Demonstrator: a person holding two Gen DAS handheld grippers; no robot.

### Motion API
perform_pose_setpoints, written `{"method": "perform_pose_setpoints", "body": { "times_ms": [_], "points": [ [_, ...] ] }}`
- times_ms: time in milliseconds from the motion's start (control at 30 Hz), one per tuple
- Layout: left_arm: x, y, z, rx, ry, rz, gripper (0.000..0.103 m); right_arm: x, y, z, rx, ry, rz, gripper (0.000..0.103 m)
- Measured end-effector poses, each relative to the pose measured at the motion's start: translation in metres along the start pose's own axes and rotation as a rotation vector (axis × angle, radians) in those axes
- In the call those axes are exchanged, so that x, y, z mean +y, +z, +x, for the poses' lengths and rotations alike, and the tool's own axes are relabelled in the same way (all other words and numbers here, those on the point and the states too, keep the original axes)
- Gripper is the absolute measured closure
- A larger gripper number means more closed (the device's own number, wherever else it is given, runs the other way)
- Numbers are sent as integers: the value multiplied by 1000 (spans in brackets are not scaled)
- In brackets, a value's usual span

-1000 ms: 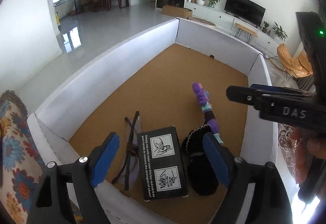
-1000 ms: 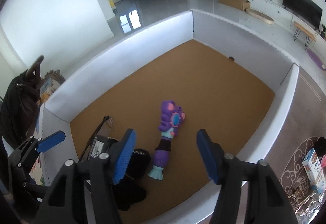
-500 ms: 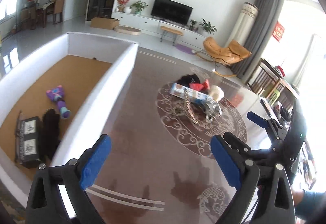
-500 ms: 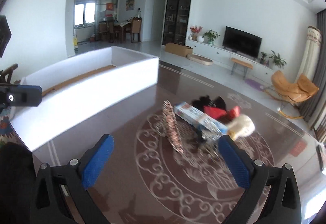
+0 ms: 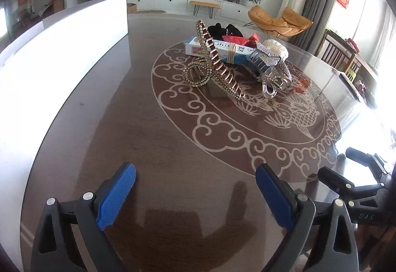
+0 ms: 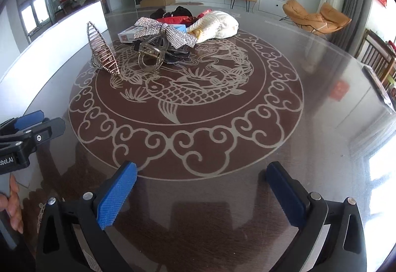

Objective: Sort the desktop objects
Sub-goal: 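Bring both tools back over the table, then reach the right tool to the rhinestone bow clip and close on it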

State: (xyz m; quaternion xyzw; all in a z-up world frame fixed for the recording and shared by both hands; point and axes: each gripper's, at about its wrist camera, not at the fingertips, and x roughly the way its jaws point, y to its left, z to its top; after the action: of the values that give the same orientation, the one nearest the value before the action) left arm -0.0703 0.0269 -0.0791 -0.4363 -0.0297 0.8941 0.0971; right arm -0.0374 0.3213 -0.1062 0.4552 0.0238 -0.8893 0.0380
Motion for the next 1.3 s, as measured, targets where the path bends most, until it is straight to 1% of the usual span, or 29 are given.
{"method": "perform_pose_setpoints", "body": {
  "times_ms": [67,133,333,400,967,1033,1100,1167,1300],
  "points": [
    [2,-1,0,-4,-10,-10,4,4,2,3,4,-12,8,0],
    [0,-1,1,-3,-2,-4,4,4,1,4,3,-16,13,0],
    [-16,-2,8,42,86,83,1,4,0,4,3,-16,13,0],
    [-19,-2,9,49,104,97,0,4,0,4,3,-16,13,0],
    [-17,-3,9,50,106,93,0,4,0,4,3,-16,14,0],
    [-14,-4,8,48,117,80,0,5,0,4,3,-16,14,0],
    [-7,-3,6,44,138,40,0,4,0,4,3,-16,14,0],
    [1,-4,3,32,138,0,0,4,0,3,3,-16,14,0],
    [9,-4,2,37,177,-21,0,4,0,3,3,-16,14,0]
  ]
}}
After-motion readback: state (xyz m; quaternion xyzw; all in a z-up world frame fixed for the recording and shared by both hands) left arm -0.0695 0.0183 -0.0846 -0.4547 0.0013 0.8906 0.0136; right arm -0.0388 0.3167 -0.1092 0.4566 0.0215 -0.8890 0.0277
